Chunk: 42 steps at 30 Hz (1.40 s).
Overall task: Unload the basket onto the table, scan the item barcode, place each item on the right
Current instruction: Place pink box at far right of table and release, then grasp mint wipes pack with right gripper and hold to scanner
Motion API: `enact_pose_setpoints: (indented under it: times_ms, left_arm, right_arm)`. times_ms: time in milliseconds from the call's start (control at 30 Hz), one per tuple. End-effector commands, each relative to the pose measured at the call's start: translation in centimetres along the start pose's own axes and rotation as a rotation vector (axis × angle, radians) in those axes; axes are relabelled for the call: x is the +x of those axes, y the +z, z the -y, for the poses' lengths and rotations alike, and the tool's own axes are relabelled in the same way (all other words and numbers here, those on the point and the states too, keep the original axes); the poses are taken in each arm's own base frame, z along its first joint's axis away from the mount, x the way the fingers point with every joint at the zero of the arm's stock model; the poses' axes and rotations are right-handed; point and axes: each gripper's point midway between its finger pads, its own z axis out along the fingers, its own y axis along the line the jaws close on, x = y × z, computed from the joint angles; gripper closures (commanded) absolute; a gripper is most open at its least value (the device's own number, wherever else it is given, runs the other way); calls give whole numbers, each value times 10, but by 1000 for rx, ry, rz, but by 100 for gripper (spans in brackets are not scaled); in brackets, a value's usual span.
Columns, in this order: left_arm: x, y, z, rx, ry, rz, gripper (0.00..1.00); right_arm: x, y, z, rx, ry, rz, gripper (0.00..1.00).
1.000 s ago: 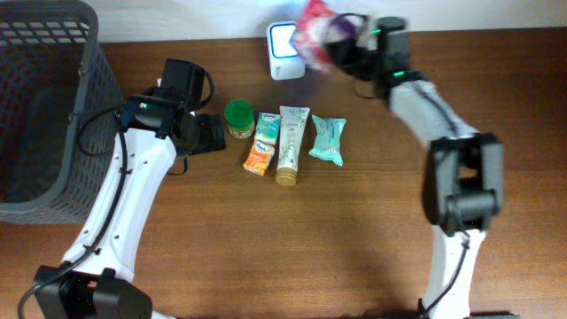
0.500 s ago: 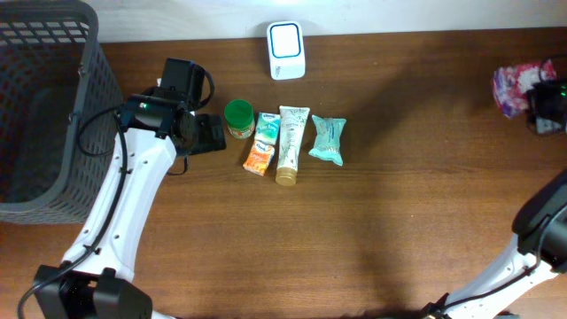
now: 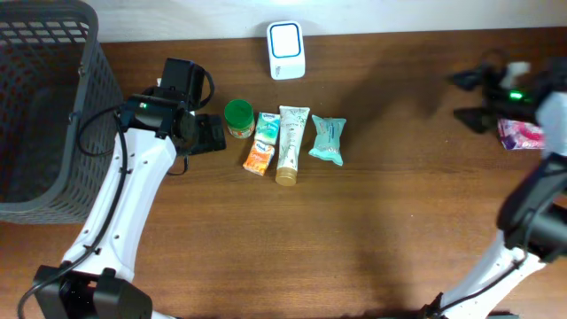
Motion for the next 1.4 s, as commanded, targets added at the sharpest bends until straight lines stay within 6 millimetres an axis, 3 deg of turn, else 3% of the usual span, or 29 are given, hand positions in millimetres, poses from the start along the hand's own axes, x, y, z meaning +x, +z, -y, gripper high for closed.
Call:
enact_pose_setpoints:
  times_ms: [0, 67, 133, 300, 433, 467, 500, 567, 667, 833, 900, 1000, 1033, 1133, 1200, 1267, 1300, 1367]
  left_arm:
    - [-1, 0, 0, -8, -8, 6, 1]
    - [-1, 0, 0, -8, -8, 6, 1]
    - [-1, 0, 0, -8, -8, 6, 1]
    - [-1, 0, 0, -8, -8, 5, 1]
    - [-1, 0, 0, -8, -8, 6, 1]
    - [-1, 0, 0, -8, -8, 6, 1]
    - [-1, 0, 0, -8, -8, 6, 1]
    - [-1, 0, 0, -8, -8, 6, 1]
    - [-1, 0, 0, -8, -8, 6, 1]
    - [-1, 0, 0, -8, -8, 6, 1]
    - [-1, 0, 0, -8, -8, 6, 1]
    - [-1, 0, 0, -8, -8, 6, 1]
    - [-1, 0, 0, -8, -8, 6, 1]
    - [-1, 0, 0, -8, -8, 6, 1]
    - [-1, 0, 0, -8, -8, 6, 1]
    - [-1, 0, 0, -8, -8, 6, 1]
    - [-1, 0, 0, -8, -8, 6, 1]
    - [-1, 0, 0, -8, -8, 6, 1]
  right_arm:
    - [49, 67, -12, 157, -254, -161, 1]
    - [76, 103, -11, 322, -352, -223, 1]
    - [108, 135, -22, 368, -439, -292, 1]
    - [130, 161, -11, 642, -433, -233, 1]
    - [151, 182, -12, 705, -520, -251, 2]
    - [154, 187, -13, 713, -540, -251, 5]
    - [157, 192, -9, 777, -577, -228, 24]
    - [151, 191, 1, 943, -550, -95, 41]
    - [153, 192, -1, 994, -589, -55, 41]
    - [154, 197, 14, 1000, -577, -46, 42]
    - [155, 198, 16, 996, -575, -52, 67]
    - [162, 201, 13, 953, -570, -96, 91]
    - [161, 196, 6, 941, -551, -116, 96]
    - [157, 178, -17, 846, -498, -211, 96]
    - [160, 162, -50, 641, -453, -344, 96]
    - [156, 146, -68, 513, -352, -380, 96]
    - [161, 135, -84, 366, -238, -442, 96]
    - [163, 124, -95, 254, -144, -484, 96]
